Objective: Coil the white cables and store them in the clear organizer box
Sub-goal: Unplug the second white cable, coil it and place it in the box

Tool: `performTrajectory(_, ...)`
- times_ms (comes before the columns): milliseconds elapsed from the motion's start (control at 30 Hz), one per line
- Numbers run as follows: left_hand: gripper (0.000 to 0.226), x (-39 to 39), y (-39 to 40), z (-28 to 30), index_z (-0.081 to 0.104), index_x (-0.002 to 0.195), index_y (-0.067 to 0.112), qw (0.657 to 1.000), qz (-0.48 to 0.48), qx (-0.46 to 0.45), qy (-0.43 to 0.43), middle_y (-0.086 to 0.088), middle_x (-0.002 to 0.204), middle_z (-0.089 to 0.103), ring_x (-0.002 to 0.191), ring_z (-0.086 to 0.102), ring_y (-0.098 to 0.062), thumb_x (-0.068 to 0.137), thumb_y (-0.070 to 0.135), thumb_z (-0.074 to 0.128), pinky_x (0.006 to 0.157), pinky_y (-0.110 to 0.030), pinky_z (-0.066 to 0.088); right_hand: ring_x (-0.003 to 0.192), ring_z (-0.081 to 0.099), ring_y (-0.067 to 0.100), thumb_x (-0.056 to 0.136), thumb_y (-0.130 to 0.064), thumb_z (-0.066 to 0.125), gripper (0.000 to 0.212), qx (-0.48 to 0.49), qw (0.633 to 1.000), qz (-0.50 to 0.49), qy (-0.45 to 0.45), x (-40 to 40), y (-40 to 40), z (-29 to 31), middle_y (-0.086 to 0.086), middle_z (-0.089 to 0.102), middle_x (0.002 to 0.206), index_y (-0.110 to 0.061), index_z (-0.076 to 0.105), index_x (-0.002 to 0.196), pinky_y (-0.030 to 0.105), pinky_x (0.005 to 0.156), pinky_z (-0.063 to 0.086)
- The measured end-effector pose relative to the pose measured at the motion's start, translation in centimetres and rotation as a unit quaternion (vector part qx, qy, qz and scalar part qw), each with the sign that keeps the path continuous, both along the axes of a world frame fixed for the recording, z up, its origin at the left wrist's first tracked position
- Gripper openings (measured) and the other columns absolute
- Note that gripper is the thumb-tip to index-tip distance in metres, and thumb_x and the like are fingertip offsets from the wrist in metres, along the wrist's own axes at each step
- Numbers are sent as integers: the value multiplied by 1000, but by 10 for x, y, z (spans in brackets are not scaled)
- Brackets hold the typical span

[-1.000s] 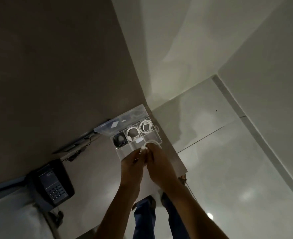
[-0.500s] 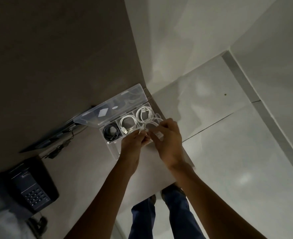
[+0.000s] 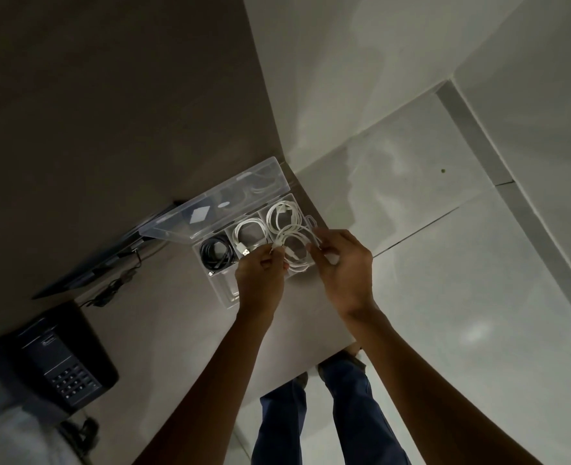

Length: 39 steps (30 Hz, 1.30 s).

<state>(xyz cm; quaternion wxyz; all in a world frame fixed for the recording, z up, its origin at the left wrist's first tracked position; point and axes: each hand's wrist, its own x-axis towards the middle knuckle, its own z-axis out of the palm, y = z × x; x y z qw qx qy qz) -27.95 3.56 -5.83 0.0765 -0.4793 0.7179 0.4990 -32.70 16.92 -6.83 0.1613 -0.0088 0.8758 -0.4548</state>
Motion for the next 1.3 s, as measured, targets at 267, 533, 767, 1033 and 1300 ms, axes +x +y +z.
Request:
performTrajectory(267,22,-9,18,8,78,112,-6,988,-59,-136,52,-22,103,80,90,79,-30,104,10,65,83,-32,64,83,72,9,94,-2,78,19,-10,1000,-7,9,-2,0,-6,11,78,100,1,79,112,19,86,63)
performTrajectory(533,23,-1,19,6,74,117,-5,965,-169,-197,36,-23,110,71,97,69,-28,107,8,59,81,-18,46,91,70,12,98,-10,75,25,-19,999,37,23,8,12,-20,2,74,102,-8,77,123,8,85,54)
performTrajectory(767,19,3,8,-1,76,105,-11,946,-241,-216,35,-26,108,65,89,67,-30,104,1,62,81,-28,56,87,78,25,93,-12,80,22,6,991,90,103,4,15,-27,14,79,103,-5,80,113,37,80,69)
performTrajectory(1033,16,-1,-3,2,79,101,-5,948,-228,-221,18,-22,108,74,87,75,-27,97,10,76,75,-16,45,78,75,29,87,-13,87,12,72,980,149,114,-6,9,-26,15,76,98,-5,81,93,34,76,68)
performTrajectory(1300,33,-1,-12,-4,72,129,5,938,-266,-193,111,-17,114,74,101,75,-24,97,-2,72,92,-30,64,86,75,28,90,-12,84,42,56,974,172,136,-8,5,-23,16,75,104,-10,74,131,35,83,66)
